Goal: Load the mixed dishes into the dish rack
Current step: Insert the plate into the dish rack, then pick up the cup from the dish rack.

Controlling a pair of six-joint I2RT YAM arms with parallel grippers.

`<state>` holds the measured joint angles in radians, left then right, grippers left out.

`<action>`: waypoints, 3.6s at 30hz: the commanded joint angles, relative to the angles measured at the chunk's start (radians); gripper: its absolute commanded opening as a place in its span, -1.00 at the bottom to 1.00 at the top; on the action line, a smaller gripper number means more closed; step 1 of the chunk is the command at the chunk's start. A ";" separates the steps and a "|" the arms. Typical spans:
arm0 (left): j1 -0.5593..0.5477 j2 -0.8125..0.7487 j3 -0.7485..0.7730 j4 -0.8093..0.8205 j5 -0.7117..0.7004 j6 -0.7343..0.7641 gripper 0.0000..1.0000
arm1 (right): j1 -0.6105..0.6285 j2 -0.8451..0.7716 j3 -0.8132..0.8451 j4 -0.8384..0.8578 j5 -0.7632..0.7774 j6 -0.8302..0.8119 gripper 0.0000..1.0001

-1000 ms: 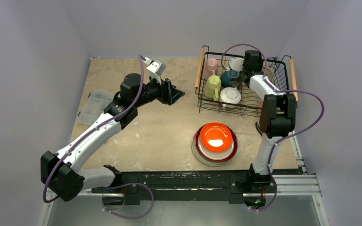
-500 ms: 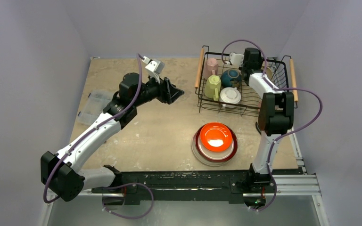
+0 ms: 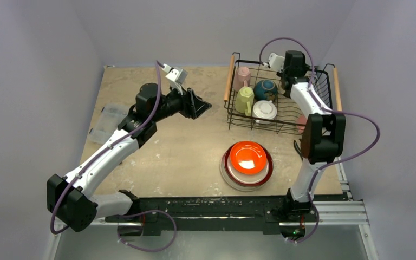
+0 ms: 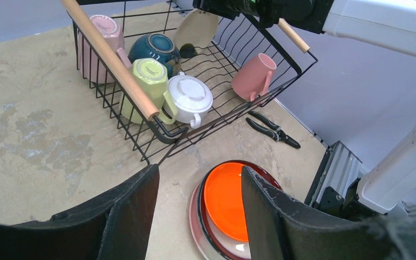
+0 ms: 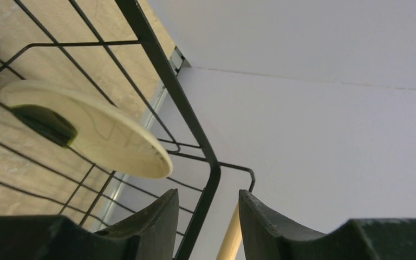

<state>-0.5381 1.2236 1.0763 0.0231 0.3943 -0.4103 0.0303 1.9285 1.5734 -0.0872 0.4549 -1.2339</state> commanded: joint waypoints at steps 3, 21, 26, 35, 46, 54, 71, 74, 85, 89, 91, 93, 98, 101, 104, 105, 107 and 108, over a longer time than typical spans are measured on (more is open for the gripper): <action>0.024 -0.026 0.032 0.071 0.050 -0.038 0.12 | 0.024 -0.123 -0.025 -0.249 -0.044 0.307 -0.13; 0.029 -0.032 0.040 0.045 0.059 -0.034 0.14 | -0.007 -0.293 -0.184 -0.527 0.044 0.957 0.46; 0.027 -0.033 0.041 0.038 0.051 -0.029 0.14 | -0.086 -0.350 -0.188 -0.531 0.033 1.176 0.51; 0.026 -0.030 0.046 0.029 0.056 -0.034 0.14 | -0.262 -0.395 -0.204 -0.528 -0.208 1.397 0.87; 0.028 -0.013 0.054 0.026 0.071 -0.041 0.15 | -0.330 -0.352 -0.220 -0.533 -0.321 1.442 0.98; 0.028 0.002 0.062 0.021 0.083 -0.042 0.15 | -0.339 -0.333 -0.242 -0.504 -0.261 1.460 0.98; 0.029 -0.002 0.064 0.015 0.079 -0.040 0.15 | -0.339 -0.225 -0.162 -0.542 -0.324 1.426 0.60; 0.030 0.000 0.065 0.015 0.081 -0.043 0.15 | -0.337 -0.220 -0.151 -0.549 -0.314 1.378 0.48; 0.030 0.002 0.063 0.017 0.084 -0.044 0.15 | -0.337 -0.112 0.059 -0.619 -0.352 1.189 -0.45; 0.031 0.005 0.064 0.016 0.084 -0.042 0.15 | -0.339 -0.076 0.114 -0.673 -0.358 1.108 -0.66; 0.031 0.008 0.065 0.017 0.086 -0.043 0.16 | -0.338 -0.076 0.107 -0.695 -0.374 1.043 -0.79; 0.034 0.012 0.065 0.019 0.091 -0.049 0.15 | -0.338 -0.098 0.070 -0.701 -0.372 0.957 -0.93; 0.034 0.013 0.064 0.024 0.098 -0.054 0.16 | -0.338 -0.146 -0.001 -0.689 -0.344 0.898 -0.90; 0.035 0.012 0.062 0.026 0.101 -0.058 0.15 | -0.338 -0.159 -0.031 -0.684 -0.296 0.884 -0.88; 0.034 0.010 0.060 0.026 0.097 -0.055 0.15 | -0.337 -0.189 -0.060 -0.671 -0.295 0.860 -0.92; 0.033 0.008 0.060 0.026 0.098 -0.055 0.15 | -0.338 -0.199 -0.070 -0.665 -0.292 0.856 -0.94; 0.034 0.009 0.060 0.025 0.099 -0.056 0.15 | -0.338 -0.215 -0.078 -0.662 -0.270 0.853 -1.00; 0.033 0.009 0.060 0.026 0.099 -0.056 0.16 | -0.338 -0.224 -0.082 -0.661 -0.262 0.852 -1.00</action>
<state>-0.5110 1.2373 1.0943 0.0193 0.4763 -0.4541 -0.2893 1.7748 1.5085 -0.7700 0.0570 -0.3161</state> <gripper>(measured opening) 0.576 0.698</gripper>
